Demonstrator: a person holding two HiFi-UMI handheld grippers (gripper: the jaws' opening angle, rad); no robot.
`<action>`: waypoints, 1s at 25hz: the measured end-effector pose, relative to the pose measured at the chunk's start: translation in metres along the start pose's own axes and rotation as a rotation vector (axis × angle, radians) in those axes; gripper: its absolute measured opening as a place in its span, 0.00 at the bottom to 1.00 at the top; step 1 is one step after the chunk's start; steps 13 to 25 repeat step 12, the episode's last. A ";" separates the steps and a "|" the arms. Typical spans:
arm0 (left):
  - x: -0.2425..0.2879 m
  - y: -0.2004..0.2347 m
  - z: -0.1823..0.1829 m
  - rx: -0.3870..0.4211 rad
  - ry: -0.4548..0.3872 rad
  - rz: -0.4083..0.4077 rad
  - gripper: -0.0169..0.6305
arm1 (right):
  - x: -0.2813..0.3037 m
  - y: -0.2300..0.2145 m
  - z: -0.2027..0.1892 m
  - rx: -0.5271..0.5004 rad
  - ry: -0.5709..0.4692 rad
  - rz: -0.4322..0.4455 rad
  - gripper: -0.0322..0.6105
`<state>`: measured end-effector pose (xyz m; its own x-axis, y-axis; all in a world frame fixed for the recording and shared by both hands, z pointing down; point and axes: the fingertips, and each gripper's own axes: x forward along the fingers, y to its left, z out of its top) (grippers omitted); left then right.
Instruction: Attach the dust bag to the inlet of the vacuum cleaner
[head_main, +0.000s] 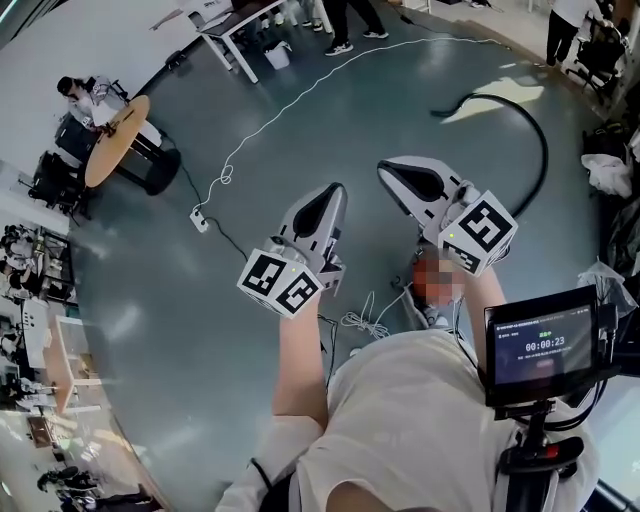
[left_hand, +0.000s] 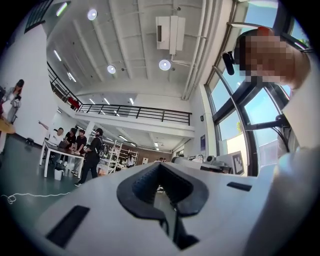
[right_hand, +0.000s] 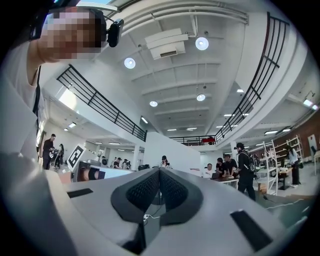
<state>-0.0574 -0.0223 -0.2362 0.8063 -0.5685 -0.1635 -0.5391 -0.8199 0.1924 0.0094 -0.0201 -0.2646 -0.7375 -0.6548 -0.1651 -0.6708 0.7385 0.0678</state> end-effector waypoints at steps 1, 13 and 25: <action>0.000 -0.001 0.002 0.002 0.001 -0.008 0.03 | 0.001 0.000 0.001 0.003 -0.003 0.001 0.07; 0.004 -0.005 0.003 0.026 0.044 -0.009 0.04 | 0.009 0.002 0.005 0.007 -0.008 0.005 0.07; 0.004 -0.005 0.003 0.026 0.044 -0.009 0.04 | 0.009 0.002 0.005 0.007 -0.008 0.005 0.07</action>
